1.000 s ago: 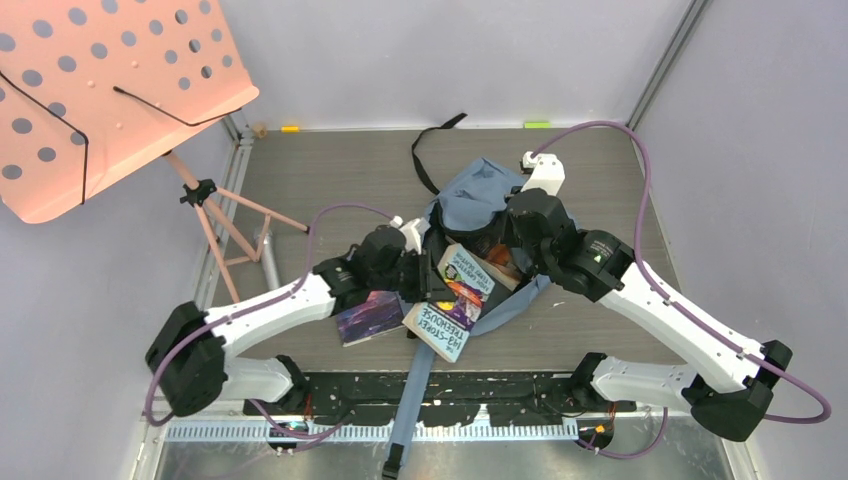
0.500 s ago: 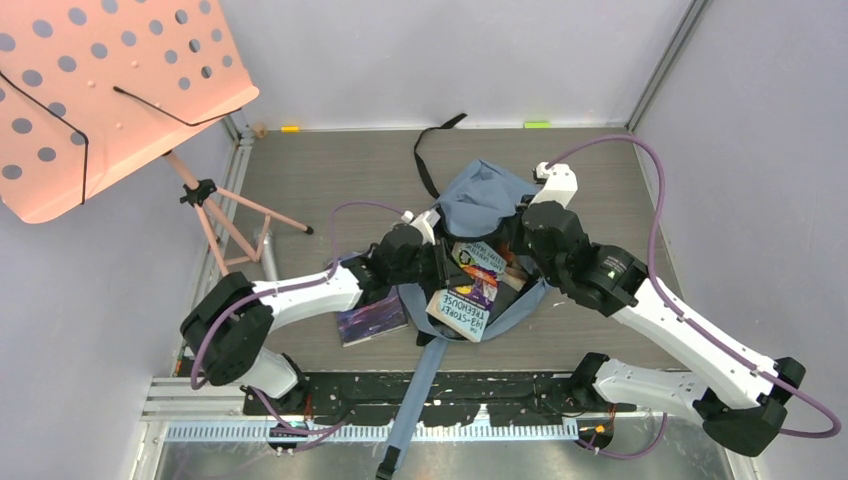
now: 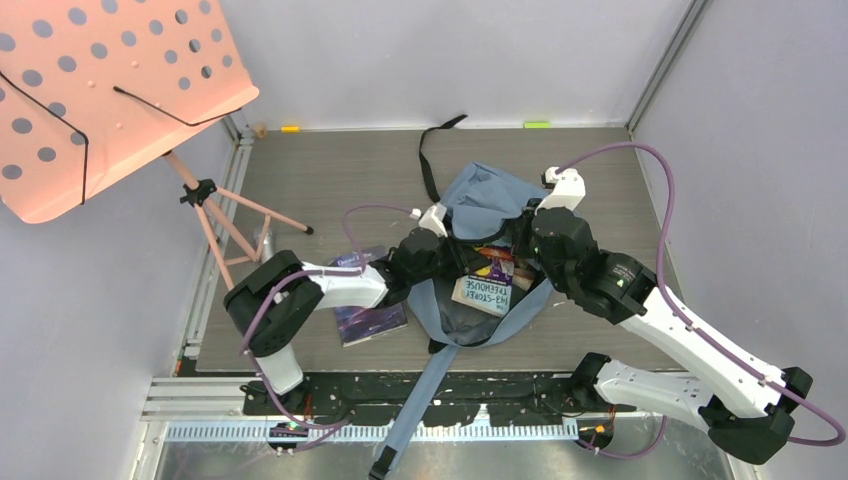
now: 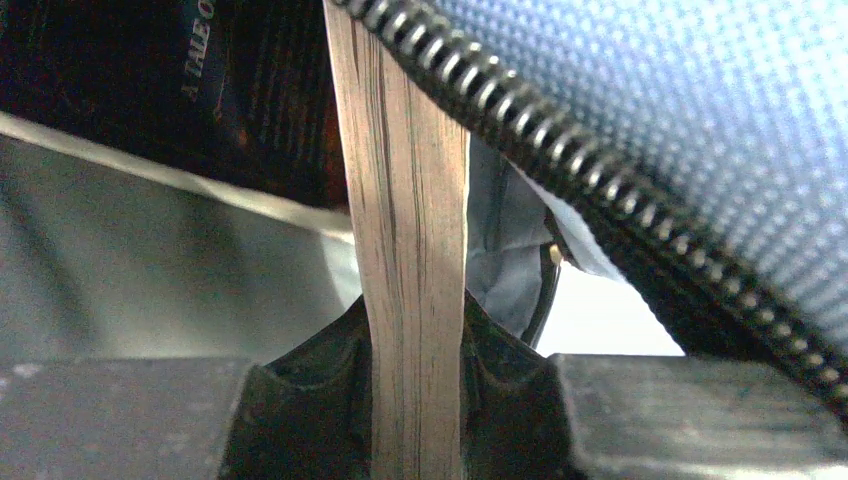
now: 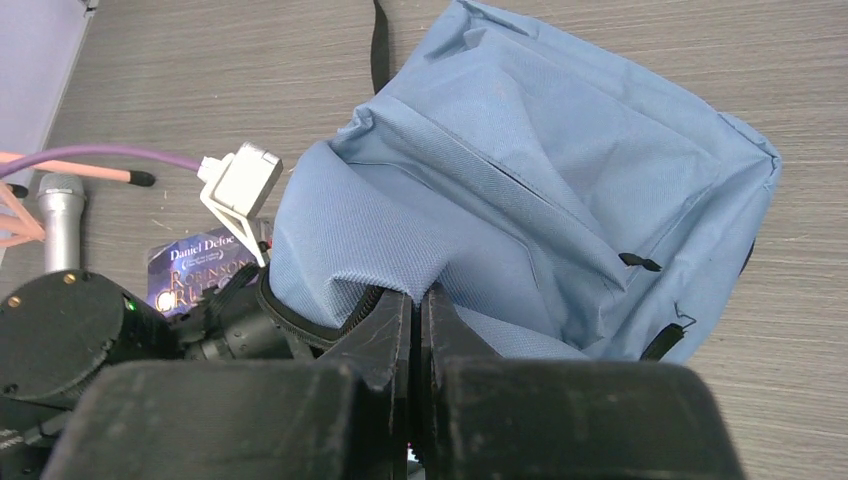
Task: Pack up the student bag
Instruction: Place the book in the student bag.
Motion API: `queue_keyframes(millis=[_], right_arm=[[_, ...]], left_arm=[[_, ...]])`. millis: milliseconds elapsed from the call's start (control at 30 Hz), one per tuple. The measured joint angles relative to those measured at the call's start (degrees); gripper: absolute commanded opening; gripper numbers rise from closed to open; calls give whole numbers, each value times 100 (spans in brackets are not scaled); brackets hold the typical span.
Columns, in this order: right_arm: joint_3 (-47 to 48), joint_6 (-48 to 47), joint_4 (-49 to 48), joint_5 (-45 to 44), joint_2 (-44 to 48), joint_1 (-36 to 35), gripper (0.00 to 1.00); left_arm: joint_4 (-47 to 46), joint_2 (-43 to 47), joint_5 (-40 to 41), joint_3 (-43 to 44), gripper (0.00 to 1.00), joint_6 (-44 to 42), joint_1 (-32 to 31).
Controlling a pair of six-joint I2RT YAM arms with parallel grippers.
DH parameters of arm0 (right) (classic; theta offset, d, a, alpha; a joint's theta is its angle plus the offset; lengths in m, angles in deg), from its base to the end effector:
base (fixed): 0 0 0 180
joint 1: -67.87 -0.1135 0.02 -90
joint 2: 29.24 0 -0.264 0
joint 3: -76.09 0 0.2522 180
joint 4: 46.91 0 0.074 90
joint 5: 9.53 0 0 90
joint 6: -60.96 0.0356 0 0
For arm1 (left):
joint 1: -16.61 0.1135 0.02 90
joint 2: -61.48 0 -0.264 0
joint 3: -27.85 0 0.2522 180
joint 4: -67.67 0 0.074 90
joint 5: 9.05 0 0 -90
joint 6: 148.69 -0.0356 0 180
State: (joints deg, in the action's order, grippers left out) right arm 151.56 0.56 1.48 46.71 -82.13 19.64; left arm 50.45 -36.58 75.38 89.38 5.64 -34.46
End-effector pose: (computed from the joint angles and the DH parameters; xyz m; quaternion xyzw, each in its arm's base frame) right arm 0.1392 0.1262 0.3758 0.0210 0.8250 0.1280 0.5501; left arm 0.2254 -0.2845 0.1886 -0.0661 0.8125 -0.5096 0.2753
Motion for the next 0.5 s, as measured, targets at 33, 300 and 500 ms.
queue_keyframes(millis=[33,300,500], right_arm=[[-2,9,-13,2,0,0,1],[-2,57,-81,28,-42,4,1],[-4,70,-120,42,-101,4,1]], left_arm=[[-125,-50,133,0,0,22,-24],[-1451,-920,1327,-22,0,321,-280],[-1746,-1143,1576,-22,32,278,-328]])
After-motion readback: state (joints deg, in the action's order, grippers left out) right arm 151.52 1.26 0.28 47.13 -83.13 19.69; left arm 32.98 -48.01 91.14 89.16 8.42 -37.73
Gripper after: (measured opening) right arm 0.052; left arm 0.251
